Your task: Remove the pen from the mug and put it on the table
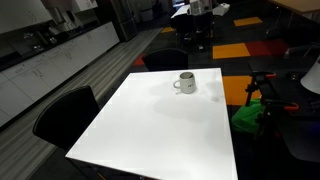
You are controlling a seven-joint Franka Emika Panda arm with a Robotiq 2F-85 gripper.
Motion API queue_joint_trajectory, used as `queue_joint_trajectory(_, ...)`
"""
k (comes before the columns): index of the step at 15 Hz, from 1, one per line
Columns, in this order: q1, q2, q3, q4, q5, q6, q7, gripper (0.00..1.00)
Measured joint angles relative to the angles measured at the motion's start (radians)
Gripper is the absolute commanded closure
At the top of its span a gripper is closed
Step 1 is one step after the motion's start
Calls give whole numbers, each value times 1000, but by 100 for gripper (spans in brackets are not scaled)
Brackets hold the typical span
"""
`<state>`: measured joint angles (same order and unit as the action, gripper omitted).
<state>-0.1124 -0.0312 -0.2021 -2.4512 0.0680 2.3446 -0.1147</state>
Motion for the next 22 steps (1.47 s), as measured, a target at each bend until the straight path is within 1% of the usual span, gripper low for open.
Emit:
queue_joint_trajectory(4,0,31,5,14,0,0,3,0)
queue_joint_trajectory(8,0,140,31,84,6,0,5,1)
queue_joint_trajectory(9,0,175,37,110,9,0,6,4)
queue_joint_trajectory(11,-1,243,41,166,16,-1,7,14)
queue_joint_trajectory(12,-1,274,41,194,17,-1,9,16)
queue_joint_trajectory(14,-6,330,41,246,17,-2,10,40)
queue_joint_trajectory(15,-9,355,41,270,18,-3,10,45)
queue_joint_trajectory(16,-12,377,42,293,18,-3,10,47)
queue_joint_trajectory(17,-15,398,43,314,20,-4,10,55)
queue_joint_trajectory(18,-19,416,46,333,22,-6,10,58)
queue_joint_trajectory(19,-23,432,51,350,26,-8,10,56)
queue_joint_trajectory(20,-26,447,56,364,31,-10,10,61)
queue_joint_trajectory(21,-29,460,61,377,35,-14,10,57)
queue_joint_trajectory(22,-29,472,65,387,36,-16,10,58)
